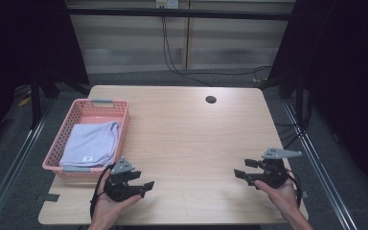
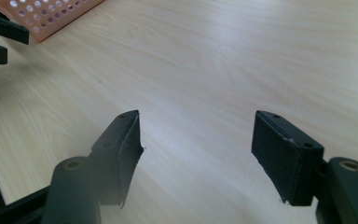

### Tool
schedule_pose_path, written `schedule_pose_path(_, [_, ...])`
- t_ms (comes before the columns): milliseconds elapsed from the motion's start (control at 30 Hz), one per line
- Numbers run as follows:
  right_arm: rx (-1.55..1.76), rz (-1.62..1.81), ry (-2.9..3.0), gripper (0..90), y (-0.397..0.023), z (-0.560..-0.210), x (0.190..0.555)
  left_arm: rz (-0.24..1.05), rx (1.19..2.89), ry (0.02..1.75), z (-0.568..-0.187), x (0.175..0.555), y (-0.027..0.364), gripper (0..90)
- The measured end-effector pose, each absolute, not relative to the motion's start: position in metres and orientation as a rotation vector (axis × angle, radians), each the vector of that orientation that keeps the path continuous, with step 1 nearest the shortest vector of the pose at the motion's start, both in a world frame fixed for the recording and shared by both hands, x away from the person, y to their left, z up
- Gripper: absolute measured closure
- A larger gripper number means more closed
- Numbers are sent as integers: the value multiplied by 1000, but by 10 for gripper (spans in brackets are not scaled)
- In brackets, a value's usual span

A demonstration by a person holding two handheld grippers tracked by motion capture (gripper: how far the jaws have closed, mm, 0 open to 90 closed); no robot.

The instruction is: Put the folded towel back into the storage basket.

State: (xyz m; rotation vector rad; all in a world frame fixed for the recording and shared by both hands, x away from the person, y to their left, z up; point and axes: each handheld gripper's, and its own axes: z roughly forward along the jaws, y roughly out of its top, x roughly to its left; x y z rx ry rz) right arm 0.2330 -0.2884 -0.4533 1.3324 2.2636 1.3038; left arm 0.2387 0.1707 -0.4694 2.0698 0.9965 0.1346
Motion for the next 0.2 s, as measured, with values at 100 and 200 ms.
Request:
schedule_pose_path(100, [1375, 1295, 2230, 325, -301, -461, 218, 139, 2121, 994, -476, 231, 174, 338])
schedule_pose_path(200, [1374, 1249, 2202, 293, -310, -465, 213, 166, 2101, 989, -474, 231, 176, 331])
